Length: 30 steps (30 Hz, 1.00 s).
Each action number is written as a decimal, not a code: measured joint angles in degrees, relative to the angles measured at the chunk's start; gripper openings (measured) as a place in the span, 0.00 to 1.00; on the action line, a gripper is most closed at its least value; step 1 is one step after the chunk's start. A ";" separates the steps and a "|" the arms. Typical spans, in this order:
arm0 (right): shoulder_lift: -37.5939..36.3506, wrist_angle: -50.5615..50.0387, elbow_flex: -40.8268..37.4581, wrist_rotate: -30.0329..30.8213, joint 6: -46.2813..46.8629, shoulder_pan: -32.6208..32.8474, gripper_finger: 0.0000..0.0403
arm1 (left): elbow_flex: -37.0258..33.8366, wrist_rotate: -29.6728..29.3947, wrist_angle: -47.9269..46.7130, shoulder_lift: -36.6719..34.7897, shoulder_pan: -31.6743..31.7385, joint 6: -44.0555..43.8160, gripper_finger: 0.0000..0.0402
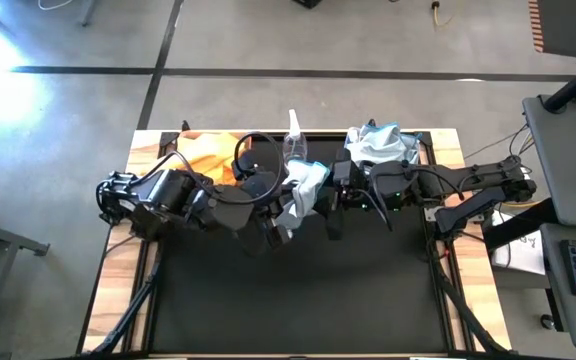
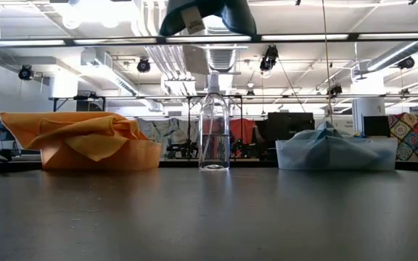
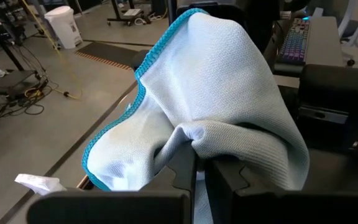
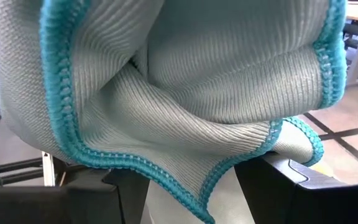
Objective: Sort microfiber towel by color & place in baskets
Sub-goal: Put the blue towel into the transparent bin
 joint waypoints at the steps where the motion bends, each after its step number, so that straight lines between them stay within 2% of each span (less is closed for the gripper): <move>1: 0.00 0.00 0.00 -0.01 0.00 0.00 0.52 | 0.00 -0.02 0.01 0.00 0.00 0.00 0.00; 5: 0.00 0.10 0.02 -1.63 0.09 0.00 0.50 | 0.00 0.00 -0.02 0.00 0.00 0.00 0.00; 8: 0.02 0.37 0.03 -3.79 0.59 0.00 0.45 | 0.00 0.00 -0.08 0.00 0.00 0.00 0.00; 22: 0.02 0.39 0.04 -5.18 0.61 0.00 0.04 | 0.00 -0.07 -0.27 0.00 0.02 0.03 0.00; 30: 0.02 0.24 0.10 -6.38 0.57 0.00 0.03 | 0.00 -1.99 -1.43 -0.55 0.00 0.05 0.00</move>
